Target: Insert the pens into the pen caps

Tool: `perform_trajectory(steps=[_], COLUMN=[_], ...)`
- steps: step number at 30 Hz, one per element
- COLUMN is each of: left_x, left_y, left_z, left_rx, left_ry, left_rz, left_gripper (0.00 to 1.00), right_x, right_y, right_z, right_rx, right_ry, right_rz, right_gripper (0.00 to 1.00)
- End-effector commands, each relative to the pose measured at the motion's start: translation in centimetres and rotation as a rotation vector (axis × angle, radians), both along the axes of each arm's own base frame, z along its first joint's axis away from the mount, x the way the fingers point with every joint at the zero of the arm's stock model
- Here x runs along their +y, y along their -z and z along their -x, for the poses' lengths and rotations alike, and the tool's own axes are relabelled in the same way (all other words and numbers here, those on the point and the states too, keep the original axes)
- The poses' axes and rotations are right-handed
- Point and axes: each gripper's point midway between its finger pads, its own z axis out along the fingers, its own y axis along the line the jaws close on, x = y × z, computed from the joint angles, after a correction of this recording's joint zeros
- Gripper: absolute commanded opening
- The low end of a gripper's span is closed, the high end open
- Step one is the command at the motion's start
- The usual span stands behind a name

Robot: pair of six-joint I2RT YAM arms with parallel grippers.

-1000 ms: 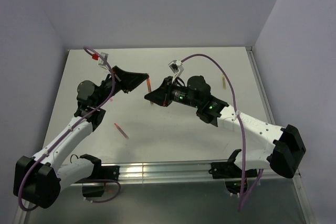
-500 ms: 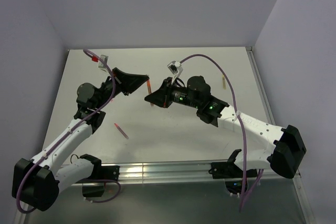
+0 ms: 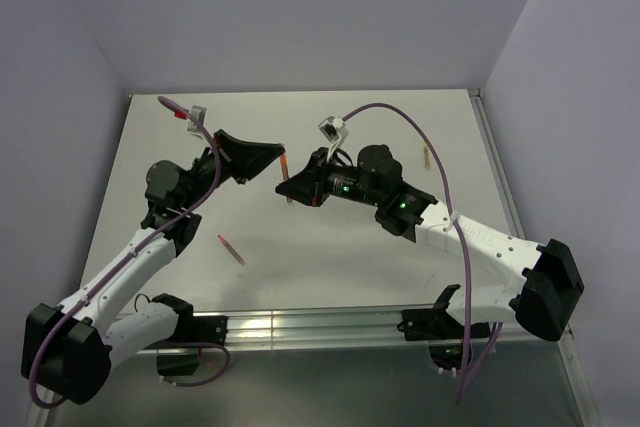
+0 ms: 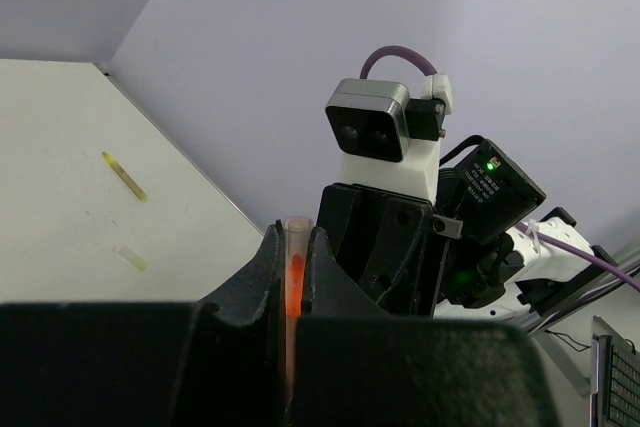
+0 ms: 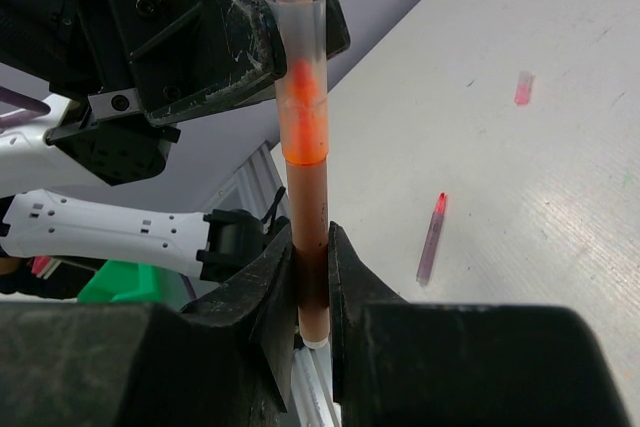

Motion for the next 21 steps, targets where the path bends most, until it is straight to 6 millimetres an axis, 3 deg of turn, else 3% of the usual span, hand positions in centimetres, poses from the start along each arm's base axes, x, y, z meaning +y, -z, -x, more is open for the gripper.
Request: perform_trajectory(steps=[1,21], left_x=[-2.2,-2.6], left_y=[1.4,1.8], left_z=[5.6,6.0], left_rx=[-0.046,-0.065], left_ry=[0.265,0.27], left_rz=[-0.07,-0.089], left_gripper=[0.01,0.0], right_x=[-1.9,-2.6], right_y=[-6.9,-8.4], right_z=[-4.0,-4.6], right_rx=[-0.144,-0.15], right_ry=[0.18,0.182], right_rz=[-0.151,-0.196], right_gripper=[0.0,0.0])
